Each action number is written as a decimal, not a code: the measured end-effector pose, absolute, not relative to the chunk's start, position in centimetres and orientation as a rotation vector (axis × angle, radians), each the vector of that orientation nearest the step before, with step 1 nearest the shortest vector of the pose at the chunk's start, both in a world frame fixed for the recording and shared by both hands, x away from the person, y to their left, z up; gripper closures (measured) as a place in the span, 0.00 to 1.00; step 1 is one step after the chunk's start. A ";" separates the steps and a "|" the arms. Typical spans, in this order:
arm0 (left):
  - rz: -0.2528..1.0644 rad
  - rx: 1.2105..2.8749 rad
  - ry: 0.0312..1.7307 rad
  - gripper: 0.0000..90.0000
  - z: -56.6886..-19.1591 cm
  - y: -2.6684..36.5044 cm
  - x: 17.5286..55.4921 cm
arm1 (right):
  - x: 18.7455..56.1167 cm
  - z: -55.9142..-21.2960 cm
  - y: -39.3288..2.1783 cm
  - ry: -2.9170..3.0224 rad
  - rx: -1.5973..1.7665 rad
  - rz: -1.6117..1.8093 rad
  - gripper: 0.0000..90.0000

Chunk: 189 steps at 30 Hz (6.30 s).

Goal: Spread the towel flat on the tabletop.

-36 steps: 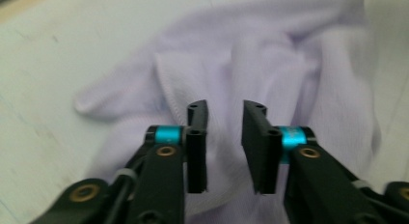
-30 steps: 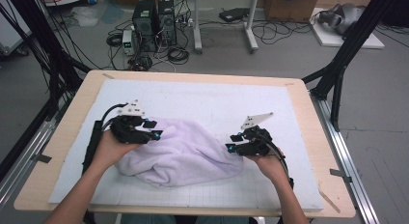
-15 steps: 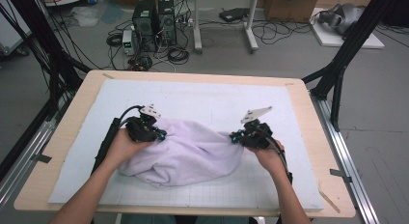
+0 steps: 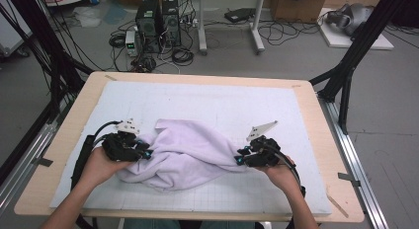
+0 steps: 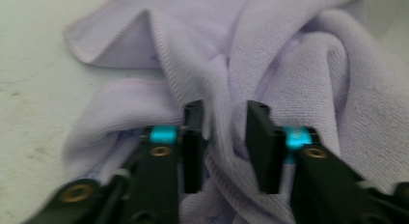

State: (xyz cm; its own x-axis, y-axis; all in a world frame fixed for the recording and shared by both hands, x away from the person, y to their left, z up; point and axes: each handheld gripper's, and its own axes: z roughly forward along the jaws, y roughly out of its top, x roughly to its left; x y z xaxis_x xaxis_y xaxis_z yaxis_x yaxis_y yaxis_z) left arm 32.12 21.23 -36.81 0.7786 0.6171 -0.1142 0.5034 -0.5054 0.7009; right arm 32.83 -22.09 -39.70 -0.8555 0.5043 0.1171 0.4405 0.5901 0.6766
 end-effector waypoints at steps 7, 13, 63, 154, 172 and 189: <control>0.244 2.128 0.813 0.60 -35.3 19.2 35.9 | 35.4 -38.2 -22.9 2.591 0.886 1.213 0.62; 0.171 2.216 0.915 0.54 -38.6 16.5 39.7 | 36.6 -41.2 -21.7 2.711 0.945 1.082 0.55; 0.453 2.086 0.966 0.58 -35.7 21.3 39.9 | 41.6 -36.0 -19.7 2.570 0.901 1.100 0.56; 0.282 2.152 0.930 0.97 -41.6 20.0 40.5 | 41.6 -40.5 -20.3 2.626 0.986 1.074 0.98; 0.326 2.051 0.801 0.65 -36.7 21.9 34.8 | 35.5 -37.5 -19.4 2.561 0.740 1.240 0.72; 0.306 2.208 0.792 0.69 -42.3 21.0 32.0 | 31.5 -42.1 -14.5 2.737 0.551 1.200 0.71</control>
State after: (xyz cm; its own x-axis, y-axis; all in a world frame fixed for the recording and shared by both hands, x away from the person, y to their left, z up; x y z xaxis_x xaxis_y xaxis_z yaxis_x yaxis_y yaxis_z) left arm 32.04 20.97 -42.28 0.7791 0.6263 -0.0275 0.4451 -0.5218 0.7277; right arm 31.51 -14.54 -42.11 -0.9291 0.3663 0.0507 0.2855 0.6235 0.7278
